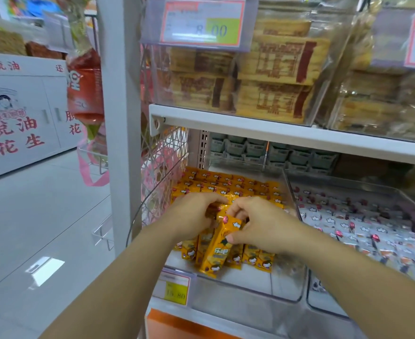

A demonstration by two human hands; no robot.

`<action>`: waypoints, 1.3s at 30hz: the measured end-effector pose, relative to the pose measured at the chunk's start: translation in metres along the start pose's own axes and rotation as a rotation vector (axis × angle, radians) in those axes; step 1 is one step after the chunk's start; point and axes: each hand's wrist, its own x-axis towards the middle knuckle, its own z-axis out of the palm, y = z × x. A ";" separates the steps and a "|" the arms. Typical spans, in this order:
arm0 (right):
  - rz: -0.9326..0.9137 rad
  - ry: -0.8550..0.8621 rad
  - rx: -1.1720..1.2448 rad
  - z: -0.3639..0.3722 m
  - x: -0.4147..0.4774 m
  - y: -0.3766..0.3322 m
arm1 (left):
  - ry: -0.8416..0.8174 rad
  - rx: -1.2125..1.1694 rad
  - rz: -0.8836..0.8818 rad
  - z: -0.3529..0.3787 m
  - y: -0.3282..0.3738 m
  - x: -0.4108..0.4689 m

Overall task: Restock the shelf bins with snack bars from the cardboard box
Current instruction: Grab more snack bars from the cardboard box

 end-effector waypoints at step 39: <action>0.052 -0.027 0.066 0.023 0.018 0.000 | -0.095 0.249 -0.110 0.005 -0.030 -0.015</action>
